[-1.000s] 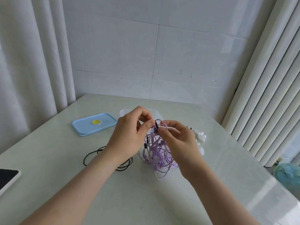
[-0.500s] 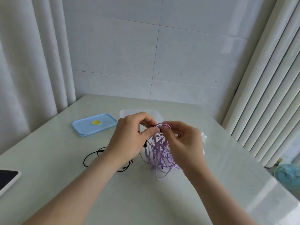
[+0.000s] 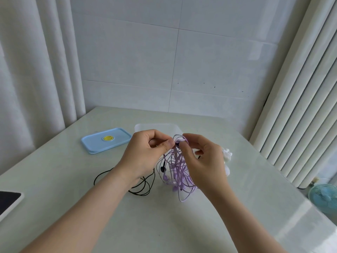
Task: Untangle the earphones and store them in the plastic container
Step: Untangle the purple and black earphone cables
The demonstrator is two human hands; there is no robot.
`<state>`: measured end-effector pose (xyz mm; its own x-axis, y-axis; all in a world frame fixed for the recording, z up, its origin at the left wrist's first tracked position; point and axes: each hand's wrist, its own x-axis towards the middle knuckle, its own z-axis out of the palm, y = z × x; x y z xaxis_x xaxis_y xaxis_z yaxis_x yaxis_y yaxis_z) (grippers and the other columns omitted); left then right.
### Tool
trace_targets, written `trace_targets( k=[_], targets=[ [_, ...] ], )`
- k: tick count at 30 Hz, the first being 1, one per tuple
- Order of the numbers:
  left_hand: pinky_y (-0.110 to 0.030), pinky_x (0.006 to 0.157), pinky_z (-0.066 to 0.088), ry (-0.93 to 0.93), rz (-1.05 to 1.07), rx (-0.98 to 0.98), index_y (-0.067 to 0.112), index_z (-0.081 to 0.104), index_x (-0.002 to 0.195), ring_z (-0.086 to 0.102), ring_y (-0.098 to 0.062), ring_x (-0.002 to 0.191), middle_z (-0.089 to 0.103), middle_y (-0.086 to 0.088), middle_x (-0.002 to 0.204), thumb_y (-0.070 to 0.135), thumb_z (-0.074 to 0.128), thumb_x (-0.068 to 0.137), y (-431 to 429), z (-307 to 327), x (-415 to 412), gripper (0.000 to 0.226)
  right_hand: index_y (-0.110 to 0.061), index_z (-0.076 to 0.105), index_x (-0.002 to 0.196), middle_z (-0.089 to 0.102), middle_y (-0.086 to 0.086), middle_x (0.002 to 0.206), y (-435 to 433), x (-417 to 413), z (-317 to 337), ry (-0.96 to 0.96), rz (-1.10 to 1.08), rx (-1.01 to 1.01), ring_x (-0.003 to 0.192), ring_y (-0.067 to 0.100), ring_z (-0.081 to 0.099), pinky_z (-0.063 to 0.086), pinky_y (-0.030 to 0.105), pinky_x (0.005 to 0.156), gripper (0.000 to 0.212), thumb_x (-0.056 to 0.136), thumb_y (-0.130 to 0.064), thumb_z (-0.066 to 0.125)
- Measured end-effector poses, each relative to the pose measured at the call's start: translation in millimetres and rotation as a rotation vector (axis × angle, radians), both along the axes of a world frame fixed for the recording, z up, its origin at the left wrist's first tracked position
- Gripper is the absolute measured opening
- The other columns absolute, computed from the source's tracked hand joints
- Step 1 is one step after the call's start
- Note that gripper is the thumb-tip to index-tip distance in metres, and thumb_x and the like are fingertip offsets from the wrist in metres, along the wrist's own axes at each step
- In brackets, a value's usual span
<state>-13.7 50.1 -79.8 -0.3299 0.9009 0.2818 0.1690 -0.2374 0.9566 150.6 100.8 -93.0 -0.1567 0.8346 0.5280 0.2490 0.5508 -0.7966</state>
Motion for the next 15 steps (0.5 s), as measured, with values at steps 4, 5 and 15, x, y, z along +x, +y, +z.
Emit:
trace_targets(
  k=[4, 5, 15],
  targets=[
    [-0.023, 0.091, 0.058, -0.009, -0.005, 0.000, 0.017, 0.079, 0.095, 0.077, -0.015, 0.095, 0.082, 0.000, 0.091, 0.019, 0.081, 0.092, -1, 0, 1, 0.005, -0.028, 0.079, 0.108, 0.079, -0.016, 0.094, -1, 2, 1, 0.067, 0.069, -0.061, 0.099, 0.003, 0.074, 0.053, 0.015, 0.082, 0.018, 0.092, -0.020, 0.078],
    [-0.023, 0.091, 0.058, -0.012, -0.004, 0.002, 0.017, 0.079, 0.095, 0.078, -0.015, 0.095, 0.082, 0.000, 0.091, 0.019, 0.081, 0.092, -1, 0, 2, 0.005, -0.028, 0.079, 0.107, 0.080, -0.014, 0.095, -1, 3, 1, 0.102, 0.091, -0.095, 0.098, 0.006, 0.075, 0.059, 0.028, 0.086, 0.019, 0.091, -0.017, 0.079],
    [-0.016, 0.078, 0.056, 0.057, 0.009, 0.033, 0.021, 0.079, 0.095, 0.077, -0.009, 0.086, 0.081, 0.004, 0.085, 0.023, 0.077, 0.096, -1, -3, 11, 0.003, -0.023, 0.078, 0.106, 0.081, -0.005, 0.097, -5, 1, 0, 0.210, 0.149, -0.232, 0.100, 0.016, 0.076, 0.062, 0.048, 0.093, 0.019, 0.095, -0.008, 0.073]
  ],
)
